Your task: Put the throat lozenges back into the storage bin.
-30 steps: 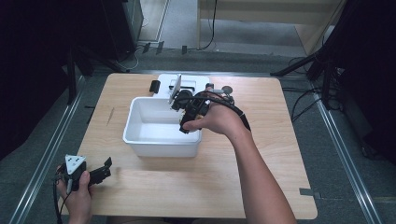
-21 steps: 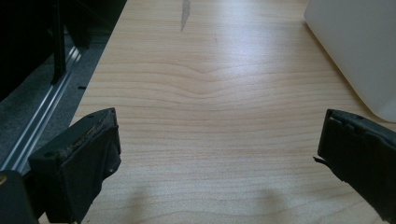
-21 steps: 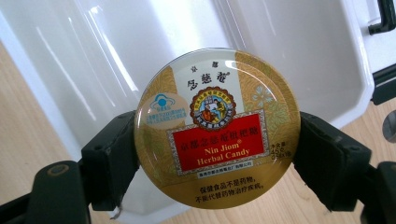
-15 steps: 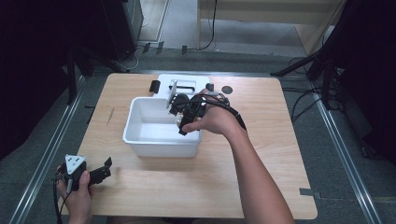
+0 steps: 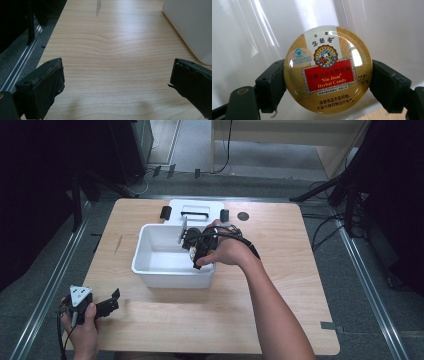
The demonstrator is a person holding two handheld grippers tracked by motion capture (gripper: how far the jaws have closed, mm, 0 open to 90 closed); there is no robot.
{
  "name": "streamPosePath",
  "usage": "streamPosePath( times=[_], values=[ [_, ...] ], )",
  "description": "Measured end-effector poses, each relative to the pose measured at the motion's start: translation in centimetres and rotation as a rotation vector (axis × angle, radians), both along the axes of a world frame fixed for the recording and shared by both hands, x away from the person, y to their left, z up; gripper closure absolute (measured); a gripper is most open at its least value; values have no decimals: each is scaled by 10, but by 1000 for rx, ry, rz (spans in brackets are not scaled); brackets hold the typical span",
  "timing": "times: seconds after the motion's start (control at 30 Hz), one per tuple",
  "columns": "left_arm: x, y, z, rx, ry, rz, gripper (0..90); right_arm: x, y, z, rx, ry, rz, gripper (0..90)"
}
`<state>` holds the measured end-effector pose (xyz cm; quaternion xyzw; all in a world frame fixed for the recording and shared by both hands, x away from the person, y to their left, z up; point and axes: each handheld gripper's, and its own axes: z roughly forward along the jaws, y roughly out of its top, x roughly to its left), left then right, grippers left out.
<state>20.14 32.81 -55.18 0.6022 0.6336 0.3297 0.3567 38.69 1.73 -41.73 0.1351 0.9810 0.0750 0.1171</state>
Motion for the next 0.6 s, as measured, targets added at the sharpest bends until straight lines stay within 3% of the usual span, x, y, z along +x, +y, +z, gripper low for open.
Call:
streamPosePath(
  times=[0.1,0.37,0.47,0.6],
  values=[
    [0,0,0,1,-1,-1,0,2,1,-4,-6,8,-5,203],
    [0,0,0,2,0,-3,0,2,5,-18,-83,45,-35,190],
    [0,0,0,4,0,-3,0,3,5,-19,-75,53,-42,186],
    [0,0,0,4,1,-3,0,2,5,-18,-73,32,-52,181]
  ],
)
